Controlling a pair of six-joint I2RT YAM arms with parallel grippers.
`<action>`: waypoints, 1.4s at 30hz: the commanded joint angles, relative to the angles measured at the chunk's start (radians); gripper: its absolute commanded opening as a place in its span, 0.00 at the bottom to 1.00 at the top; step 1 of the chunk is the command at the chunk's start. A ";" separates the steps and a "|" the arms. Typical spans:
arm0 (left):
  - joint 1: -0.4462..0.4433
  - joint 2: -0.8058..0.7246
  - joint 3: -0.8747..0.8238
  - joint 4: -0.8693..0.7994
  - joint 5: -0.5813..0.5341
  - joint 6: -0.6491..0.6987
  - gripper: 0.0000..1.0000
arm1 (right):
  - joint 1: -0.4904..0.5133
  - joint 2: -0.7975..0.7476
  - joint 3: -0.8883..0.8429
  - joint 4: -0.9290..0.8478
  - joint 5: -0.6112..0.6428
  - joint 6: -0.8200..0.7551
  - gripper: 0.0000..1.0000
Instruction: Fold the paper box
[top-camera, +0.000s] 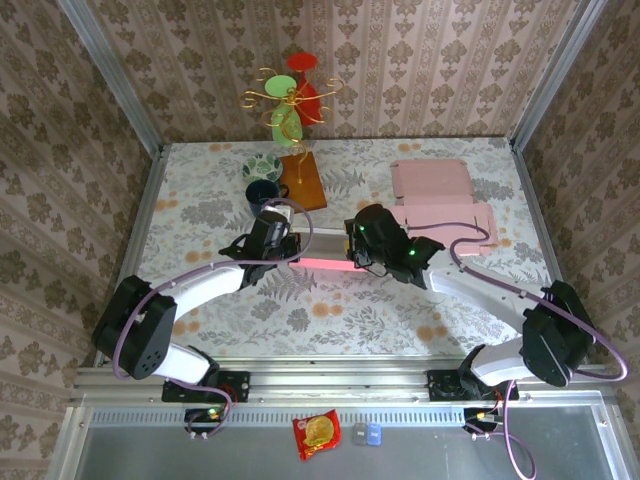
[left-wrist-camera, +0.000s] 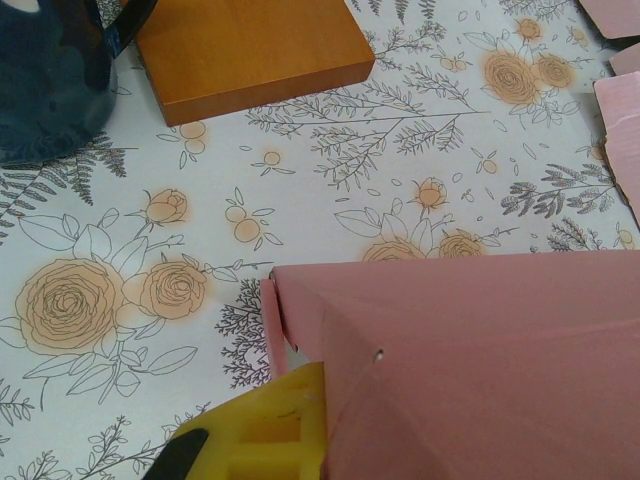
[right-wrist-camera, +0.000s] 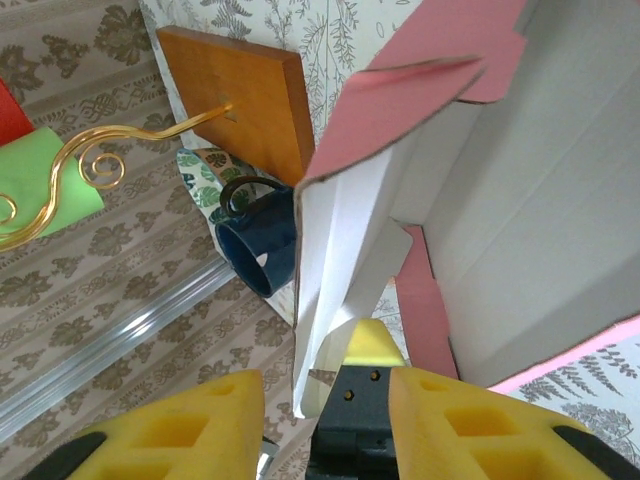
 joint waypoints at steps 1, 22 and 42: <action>-0.009 -0.013 -0.005 -0.029 -0.006 -0.020 0.00 | -0.003 0.043 0.018 0.023 0.024 0.028 0.35; -0.023 -0.023 -0.009 -0.026 -0.015 -0.019 0.00 | -0.037 0.078 0.030 0.023 0.018 0.000 0.11; -0.029 -0.035 -0.016 -0.028 -0.022 -0.018 0.00 | -0.045 0.085 0.043 0.029 0.028 -0.018 0.36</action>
